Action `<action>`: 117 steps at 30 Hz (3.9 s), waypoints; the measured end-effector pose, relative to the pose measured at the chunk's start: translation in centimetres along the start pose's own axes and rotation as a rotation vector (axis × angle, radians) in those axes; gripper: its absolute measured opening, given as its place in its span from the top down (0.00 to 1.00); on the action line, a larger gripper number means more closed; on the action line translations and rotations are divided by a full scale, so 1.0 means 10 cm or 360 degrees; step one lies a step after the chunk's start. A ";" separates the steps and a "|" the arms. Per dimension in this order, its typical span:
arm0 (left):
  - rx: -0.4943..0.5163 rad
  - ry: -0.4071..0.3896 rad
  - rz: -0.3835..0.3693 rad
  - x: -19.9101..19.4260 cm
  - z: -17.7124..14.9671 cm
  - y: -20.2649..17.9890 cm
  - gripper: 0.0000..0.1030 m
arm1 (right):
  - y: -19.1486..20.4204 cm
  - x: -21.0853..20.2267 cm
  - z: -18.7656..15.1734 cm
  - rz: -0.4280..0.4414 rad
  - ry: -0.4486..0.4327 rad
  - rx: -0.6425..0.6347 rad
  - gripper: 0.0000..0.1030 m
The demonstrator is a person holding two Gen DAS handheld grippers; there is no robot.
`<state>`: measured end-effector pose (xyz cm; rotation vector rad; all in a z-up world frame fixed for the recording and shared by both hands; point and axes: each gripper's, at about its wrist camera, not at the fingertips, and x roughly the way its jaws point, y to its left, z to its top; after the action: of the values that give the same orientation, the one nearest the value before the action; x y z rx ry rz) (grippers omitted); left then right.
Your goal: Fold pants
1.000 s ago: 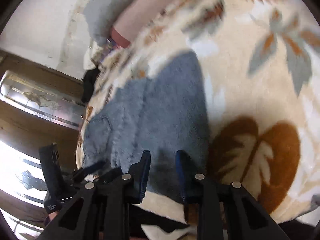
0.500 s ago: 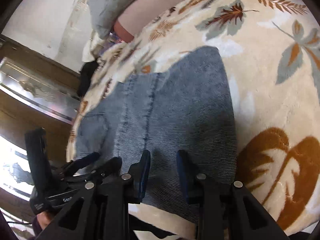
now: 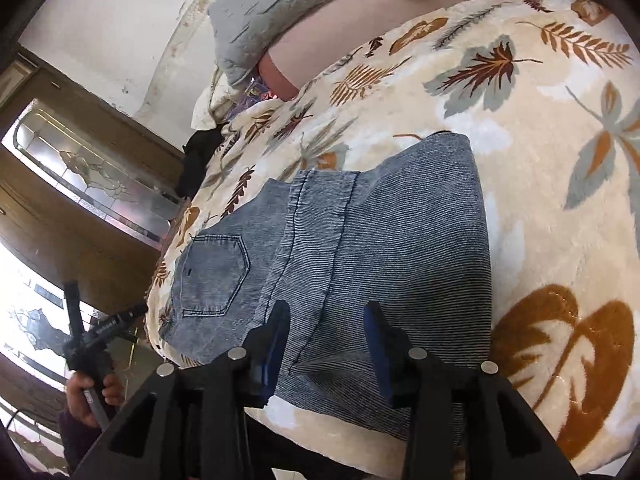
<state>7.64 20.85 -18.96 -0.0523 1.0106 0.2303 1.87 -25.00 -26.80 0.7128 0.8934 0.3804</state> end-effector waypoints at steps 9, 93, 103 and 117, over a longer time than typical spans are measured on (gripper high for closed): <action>-0.0383 0.0278 -0.0407 0.34 -0.41 0.47 0.08 | -0.02 0.05 0.00 -0.0034 0.0026 0.0000 0.59; 0.0227 -0.0308 -0.0728 -1.07 0.11 -1.50 0.87 | -0.29 -0.69 0.40 -0.0171 -0.0492 0.0171 0.63; 0.0736 -0.0124 -0.0846 -1.03 -0.61 -3.22 0.84 | -0.92 -1.20 0.45 -0.0065 -0.0704 0.0505 0.63; 0.0757 -0.0240 -0.0872 -1.25 -0.44 -2.81 0.41 | -0.80 -0.80 0.45 0.0271 -0.0328 0.0406 0.38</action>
<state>3.61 -9.25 -12.48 0.1195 0.8442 -0.5005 0.98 -37.12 -25.88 1.0484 0.6940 0.3393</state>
